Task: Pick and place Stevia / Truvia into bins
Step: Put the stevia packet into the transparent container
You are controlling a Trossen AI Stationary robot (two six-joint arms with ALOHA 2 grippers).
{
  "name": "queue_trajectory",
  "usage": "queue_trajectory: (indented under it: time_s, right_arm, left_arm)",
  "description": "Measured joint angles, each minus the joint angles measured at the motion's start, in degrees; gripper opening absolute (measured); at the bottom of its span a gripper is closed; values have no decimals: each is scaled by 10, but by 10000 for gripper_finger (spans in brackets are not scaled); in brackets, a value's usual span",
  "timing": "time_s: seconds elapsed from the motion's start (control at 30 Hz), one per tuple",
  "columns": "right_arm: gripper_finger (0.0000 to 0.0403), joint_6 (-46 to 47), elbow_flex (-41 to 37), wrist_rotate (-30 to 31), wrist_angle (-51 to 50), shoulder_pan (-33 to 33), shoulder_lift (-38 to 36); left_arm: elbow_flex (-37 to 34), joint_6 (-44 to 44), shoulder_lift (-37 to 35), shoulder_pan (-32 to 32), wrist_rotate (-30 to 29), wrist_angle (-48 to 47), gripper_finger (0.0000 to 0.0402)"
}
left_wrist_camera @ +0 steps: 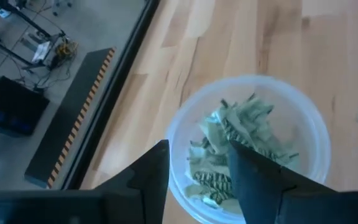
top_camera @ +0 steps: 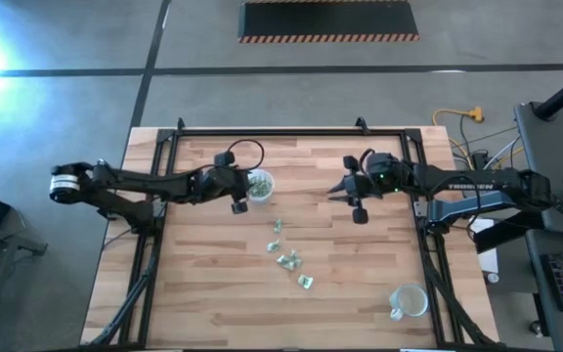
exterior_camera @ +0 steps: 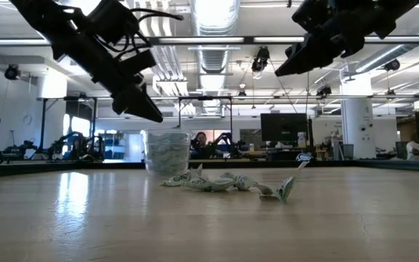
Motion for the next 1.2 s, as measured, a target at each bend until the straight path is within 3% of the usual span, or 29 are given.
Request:
queue_trajectory:
  time_s: [0.17,0.27,0.7,0.93,1.2]
  right_arm:
    - [68,-53,-30,-133,94,1,29]
    - [68,-75,-32,-178,117,3,63]
    - [68,-100,-9,-183,343,5,309]
    - [68,-101,71,-188,345,11,425]
    - [84,-101,153,-188,311,12,507]
  left_arm:
    - [-4,-5,-30,-21,45,-1,149]
    - [-11,-6,-50,-44,88,-6,148]
    - [-50,-66,-99,-212,93,-20,148]
    - [-54,-96,-103,-263,92,-55,148]
    - [-58,-126,-108,-273,91,-82,148]
